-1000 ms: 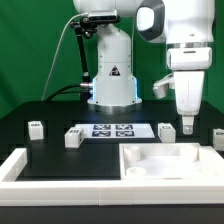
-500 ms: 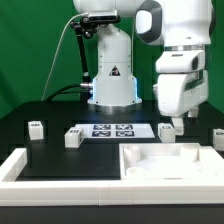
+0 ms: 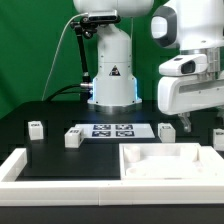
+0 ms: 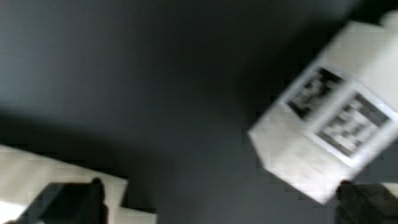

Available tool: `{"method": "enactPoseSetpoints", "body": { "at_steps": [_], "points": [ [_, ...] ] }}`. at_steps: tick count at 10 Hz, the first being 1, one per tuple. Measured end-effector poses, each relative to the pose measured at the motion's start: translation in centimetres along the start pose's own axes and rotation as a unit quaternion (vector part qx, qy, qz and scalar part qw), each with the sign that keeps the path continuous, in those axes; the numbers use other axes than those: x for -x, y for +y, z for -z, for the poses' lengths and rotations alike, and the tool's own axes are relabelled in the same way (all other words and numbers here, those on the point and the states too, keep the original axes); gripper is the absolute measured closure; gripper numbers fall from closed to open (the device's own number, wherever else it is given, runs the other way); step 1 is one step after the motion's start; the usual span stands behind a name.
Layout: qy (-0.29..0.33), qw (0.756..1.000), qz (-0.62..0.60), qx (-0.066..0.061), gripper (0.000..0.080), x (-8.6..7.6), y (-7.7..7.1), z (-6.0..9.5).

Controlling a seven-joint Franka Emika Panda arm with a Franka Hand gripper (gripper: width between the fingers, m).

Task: Assemble one leg

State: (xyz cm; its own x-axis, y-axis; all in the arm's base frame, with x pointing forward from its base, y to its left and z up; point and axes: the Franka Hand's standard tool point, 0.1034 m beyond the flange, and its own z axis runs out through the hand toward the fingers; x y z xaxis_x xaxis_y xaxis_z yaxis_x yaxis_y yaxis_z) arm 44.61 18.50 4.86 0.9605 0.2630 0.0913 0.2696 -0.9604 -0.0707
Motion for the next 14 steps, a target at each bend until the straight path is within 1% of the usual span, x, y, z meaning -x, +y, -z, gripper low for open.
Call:
{"method": "enactPoseSetpoints", "body": {
  "at_steps": [1,2,5,7,8,10,11,12,13,14],
  "points": [
    [0.001,0.999,-0.048,-0.005,0.015,-0.3,-0.7,-0.1],
    [0.001,0.998,-0.059,-0.006,0.015,-0.4,-1.3,-0.4],
    [-0.003,0.982,-0.189,-0.015,0.015,-0.3,-1.7,-0.5],
    [-0.006,0.962,-0.273,-0.019,0.015,-0.1,-2.2,-0.5],
    [-0.008,0.955,-0.296,-0.021,0.015,0.0,-2.5,-0.6],
    [-0.018,0.96,-0.28,-0.019,0.015,0.0,-2.1,-0.6],
    [-0.018,0.96,-0.278,-0.019,0.015,0.0,-2.2,-0.6],
    [-0.047,0.965,-0.257,-0.015,0.015,0.5,-1.7,-0.7],
    [-0.092,0.963,-0.251,-0.017,0.015,0.5,-1.0,-0.5],
    [-0.11,0.962,-0.25,-0.019,0.015,0.1,-0.9,-0.5]
  ]
}}
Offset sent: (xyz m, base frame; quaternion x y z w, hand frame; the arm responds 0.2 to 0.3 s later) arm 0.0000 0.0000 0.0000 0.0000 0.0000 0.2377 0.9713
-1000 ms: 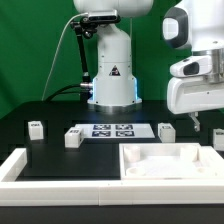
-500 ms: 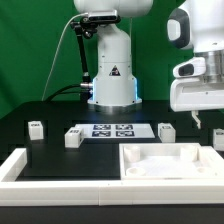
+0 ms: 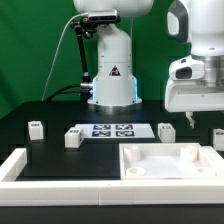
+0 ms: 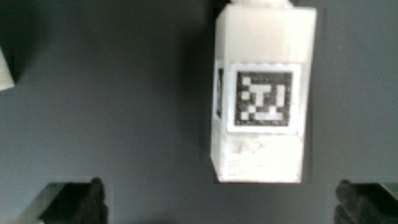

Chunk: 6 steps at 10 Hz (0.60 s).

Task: Assemble one leg

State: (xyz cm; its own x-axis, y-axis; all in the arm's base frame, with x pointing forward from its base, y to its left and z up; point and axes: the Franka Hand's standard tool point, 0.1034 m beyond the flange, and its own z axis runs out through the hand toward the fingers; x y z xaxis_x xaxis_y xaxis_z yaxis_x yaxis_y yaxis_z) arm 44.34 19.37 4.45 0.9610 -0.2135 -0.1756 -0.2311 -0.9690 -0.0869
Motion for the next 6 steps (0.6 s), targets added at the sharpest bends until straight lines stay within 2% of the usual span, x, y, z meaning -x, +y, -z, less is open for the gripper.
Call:
{"method": "enactPoseSetpoints", "body": {
  "at_steps": [2,3,4,6],
  "points": [
    [-0.086,0.996,0.003,0.021,0.015,0.49,0.18,-0.26],
    [-0.116,0.993,0.003,0.025,0.015,0.29,0.14,-0.29],
    [-0.163,0.986,0.003,0.029,0.015,0.49,0.3,-0.33],
    [-0.248,0.968,-0.012,0.026,0.015,0.68,0.23,-0.74]
  ]
}}
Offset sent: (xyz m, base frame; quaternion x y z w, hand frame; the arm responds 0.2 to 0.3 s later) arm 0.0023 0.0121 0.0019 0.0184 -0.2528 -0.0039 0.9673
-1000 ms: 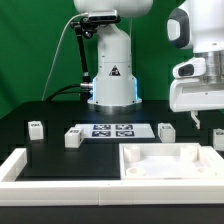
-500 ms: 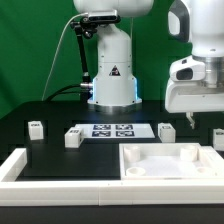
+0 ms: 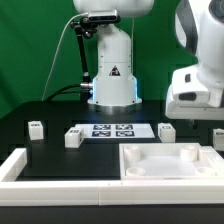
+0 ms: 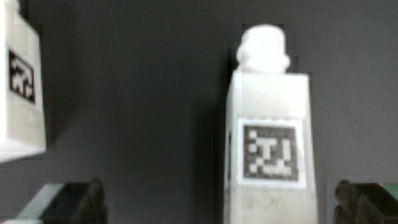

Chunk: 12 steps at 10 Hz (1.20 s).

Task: Assemble one leg

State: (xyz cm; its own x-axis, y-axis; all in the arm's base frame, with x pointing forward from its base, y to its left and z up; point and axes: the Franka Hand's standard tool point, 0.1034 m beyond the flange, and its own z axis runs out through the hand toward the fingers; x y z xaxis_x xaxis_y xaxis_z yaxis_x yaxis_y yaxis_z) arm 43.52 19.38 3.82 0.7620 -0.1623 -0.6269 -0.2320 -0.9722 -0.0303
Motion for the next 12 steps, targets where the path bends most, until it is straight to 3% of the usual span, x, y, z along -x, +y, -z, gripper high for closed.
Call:
{"method": "enactPoseSetpoints", "body": {
  "at_steps": [2,4,10,11,12],
  "points": [
    [-0.077,0.997,-0.01,-0.007,0.015,0.3,-0.5,-1.1],
    [-0.093,0.995,-0.019,-0.018,0.015,-0.4,-0.9,-2.2],
    [-0.091,0.996,-0.023,-0.009,0.015,-0.1,-1.7,-3.5],
    [-0.092,0.995,-0.023,-0.008,0.0276,-0.1,-1.7,-3.5],
    [-0.092,0.995,-0.023,-0.008,0.0276,-0.1,-1.7,-3.5]
  ]
}}
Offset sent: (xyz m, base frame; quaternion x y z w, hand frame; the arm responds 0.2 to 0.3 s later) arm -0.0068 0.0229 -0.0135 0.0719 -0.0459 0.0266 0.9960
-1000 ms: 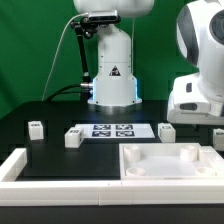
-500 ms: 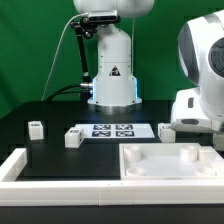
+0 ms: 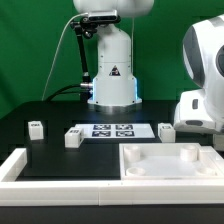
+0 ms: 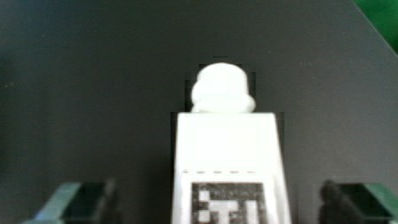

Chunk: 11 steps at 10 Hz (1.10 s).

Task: Assemble one leg

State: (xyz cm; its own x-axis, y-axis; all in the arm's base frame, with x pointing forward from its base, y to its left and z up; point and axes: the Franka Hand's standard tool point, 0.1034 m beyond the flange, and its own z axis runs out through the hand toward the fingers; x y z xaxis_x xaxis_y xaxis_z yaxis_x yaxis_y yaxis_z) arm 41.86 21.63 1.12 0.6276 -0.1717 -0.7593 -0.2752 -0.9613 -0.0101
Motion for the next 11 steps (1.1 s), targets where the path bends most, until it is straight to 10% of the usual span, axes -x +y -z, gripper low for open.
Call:
{"method": "enactPoseSetpoints", "body": {
  "at_steps": [2,8,11],
  "points": [
    [0.0,1.0,0.0,0.0,0.0512,0.0,0.0,0.0],
    [-0.002,1.0,0.0,0.0,0.0511,0.0,0.1,0.2],
    [-0.022,1.0,0.012,-0.007,0.0511,1.3,1.3,5.3]
  ]
}}
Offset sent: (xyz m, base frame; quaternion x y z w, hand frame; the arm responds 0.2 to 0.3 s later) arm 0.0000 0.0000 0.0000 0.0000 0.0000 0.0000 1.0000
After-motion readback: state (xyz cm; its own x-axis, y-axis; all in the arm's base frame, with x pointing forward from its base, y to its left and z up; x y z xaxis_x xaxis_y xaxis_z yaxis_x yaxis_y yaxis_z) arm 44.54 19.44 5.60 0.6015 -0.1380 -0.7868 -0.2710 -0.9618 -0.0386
